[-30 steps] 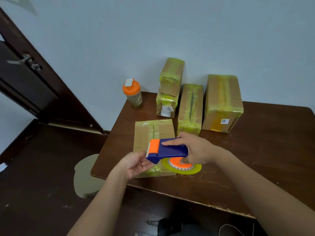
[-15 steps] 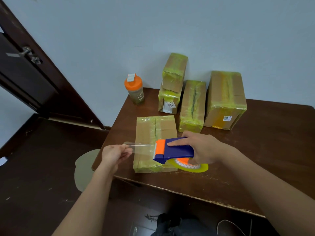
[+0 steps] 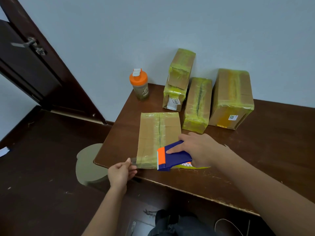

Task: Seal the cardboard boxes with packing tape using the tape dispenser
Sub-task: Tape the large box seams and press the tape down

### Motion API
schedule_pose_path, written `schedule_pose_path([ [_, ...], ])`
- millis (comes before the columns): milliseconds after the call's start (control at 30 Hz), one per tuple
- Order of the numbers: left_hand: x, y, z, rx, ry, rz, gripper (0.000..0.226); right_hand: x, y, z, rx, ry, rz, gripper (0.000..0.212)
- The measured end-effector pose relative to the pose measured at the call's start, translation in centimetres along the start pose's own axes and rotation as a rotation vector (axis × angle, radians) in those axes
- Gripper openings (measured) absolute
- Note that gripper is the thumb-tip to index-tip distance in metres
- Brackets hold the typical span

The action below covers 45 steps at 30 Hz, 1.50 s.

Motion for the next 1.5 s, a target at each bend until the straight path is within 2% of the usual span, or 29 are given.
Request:
schedule_pose_path([
  [167, 0.0, 0.5, -0.2, 0.012, -0.016, -0.035, 0.02, -0.1, 0.4, -0.3, -0.037, 0.037, -0.038, 0.077],
  [400, 0.4, 0.0, -0.1, 0.071, -0.091, -0.141, 0.024, -0.2, 0.9, 0.0, -0.027, 0.001, -0.051, 0.078],
  [667, 1.2, -0.2, -0.2, 0.133, -0.089, -0.159, 0.025, 0.2, 1.4, -0.2, -0.02, 0.006, -0.07, 0.078],
  [1333, 2.2, 1.8, -1.0, 0.163, -0.027, -0.11, 0.028, 1.0, 1.7, -1.1, -0.035, 0.049, -0.085, 0.079],
  [1500, 2.8, 2.4, -1.6, 0.259, 0.02, -0.084, 0.027, 1.3, 1.3, -1.1, -0.001, 0.063, -0.075, 0.078],
])
Point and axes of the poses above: each hand's wrist, its own x-axis towards the middle knuckle, its own z-axis out of the back of the hand, y = z × x, the point moved 6 cm from there along x, towards the middle knuckle, and after that the axes turned 9 degrees about -z, right-handed, at the moved point
